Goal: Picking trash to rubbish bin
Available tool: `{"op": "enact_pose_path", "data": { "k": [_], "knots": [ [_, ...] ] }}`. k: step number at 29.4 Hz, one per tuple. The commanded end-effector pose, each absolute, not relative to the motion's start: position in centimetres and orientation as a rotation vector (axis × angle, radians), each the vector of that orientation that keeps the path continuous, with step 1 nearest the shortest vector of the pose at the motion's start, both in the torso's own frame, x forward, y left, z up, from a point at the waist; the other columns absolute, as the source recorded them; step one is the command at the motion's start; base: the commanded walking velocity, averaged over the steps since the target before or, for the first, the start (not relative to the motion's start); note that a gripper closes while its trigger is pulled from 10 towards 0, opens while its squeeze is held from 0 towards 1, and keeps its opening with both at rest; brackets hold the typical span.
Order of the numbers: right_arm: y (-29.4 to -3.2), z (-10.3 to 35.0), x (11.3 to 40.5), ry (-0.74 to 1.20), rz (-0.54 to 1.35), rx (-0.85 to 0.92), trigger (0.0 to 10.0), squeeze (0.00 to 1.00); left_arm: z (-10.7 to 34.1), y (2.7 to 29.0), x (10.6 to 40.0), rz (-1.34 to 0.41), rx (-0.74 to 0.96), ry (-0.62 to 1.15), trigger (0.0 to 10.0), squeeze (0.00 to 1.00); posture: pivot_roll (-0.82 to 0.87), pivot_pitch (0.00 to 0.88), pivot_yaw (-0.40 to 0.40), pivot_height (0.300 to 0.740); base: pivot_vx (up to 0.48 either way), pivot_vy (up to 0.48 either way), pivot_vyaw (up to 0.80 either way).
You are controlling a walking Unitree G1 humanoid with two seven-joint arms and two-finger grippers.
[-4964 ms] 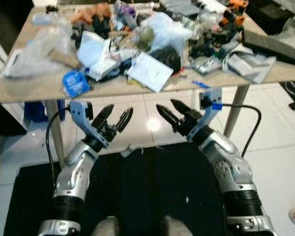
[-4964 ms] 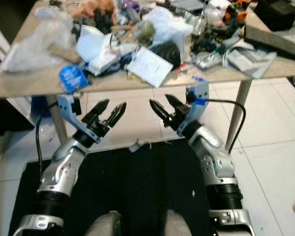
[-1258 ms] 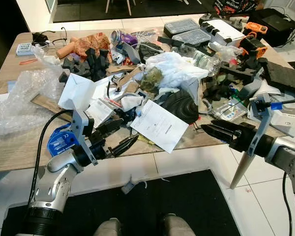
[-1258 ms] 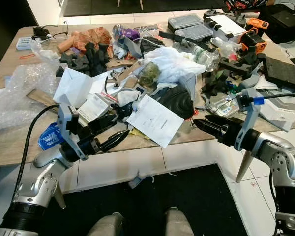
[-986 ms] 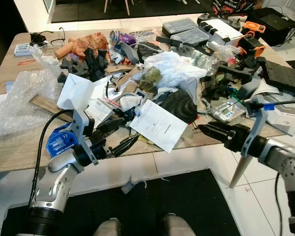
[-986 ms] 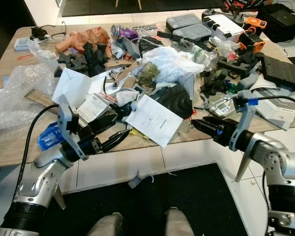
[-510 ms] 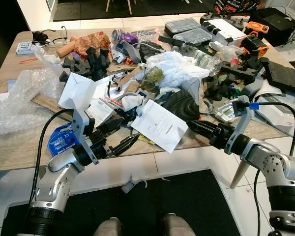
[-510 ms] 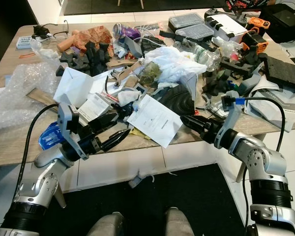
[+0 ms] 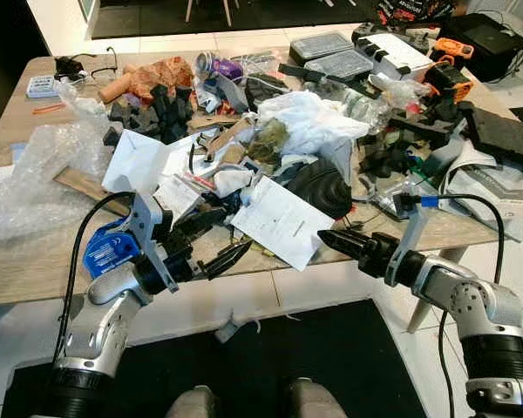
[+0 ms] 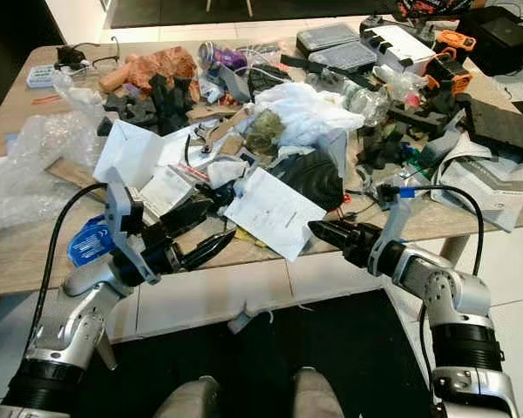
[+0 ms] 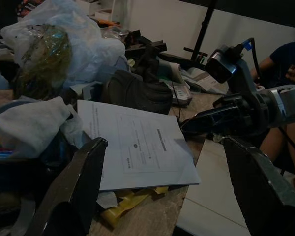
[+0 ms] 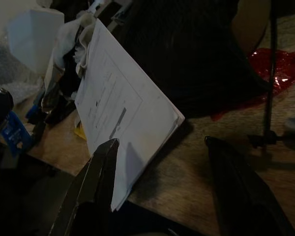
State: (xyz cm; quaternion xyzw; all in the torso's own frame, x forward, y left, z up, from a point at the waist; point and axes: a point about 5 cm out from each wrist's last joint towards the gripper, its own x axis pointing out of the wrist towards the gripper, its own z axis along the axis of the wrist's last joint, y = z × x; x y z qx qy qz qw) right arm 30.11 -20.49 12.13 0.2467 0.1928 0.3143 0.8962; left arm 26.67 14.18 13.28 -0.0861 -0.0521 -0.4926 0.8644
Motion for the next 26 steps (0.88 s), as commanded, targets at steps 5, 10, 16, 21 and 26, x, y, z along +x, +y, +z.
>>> {"op": "enact_pose_path", "data": {
  "k": [5,10,16,21,26],
  "knots": [
    [-20.4,11.5,30.7,0.410,0.622,0.530,10.0,0.00,13.0,13.9,26.2,-1.062,-0.163,-0.082,10.0,0.00,-0.05,0.117,0.003,0.740,0.000,0.000,0.00],
    [-20.3,11.4,31.2,0.417,0.624,0.519,10.0,0.00,13.0,13.8,26.1,-1.066,-0.162,-0.081,10.0,0.00,-0.05,0.122,0.001,0.740,0.000,0.000,0.00],
    [-19.7,11.8,32.4,0.409,0.638,0.516,10.0,0.00,13.1,13.8,26.1,-1.064,-0.160,-0.082,10.0,0.00,-0.04,0.129,-0.002,0.740,0.000,0.000,0.00],
    [-19.3,11.6,32.8,0.425,0.651,0.506,10.0,0.00,13.2,13.8,26.0,-1.063,-0.158,-0.083,10.0,0.00,-0.04,0.131,-0.003,0.740,0.000,0.000,0.00],
    [-18.9,11.3,32.6,0.456,0.687,0.506,10.0,0.00,13.2,13.7,26.0,-1.069,-0.159,-0.083,10.0,0.00,-0.04,0.131,-0.004,0.740,0.000,0.000,0.00]
  ]
}}
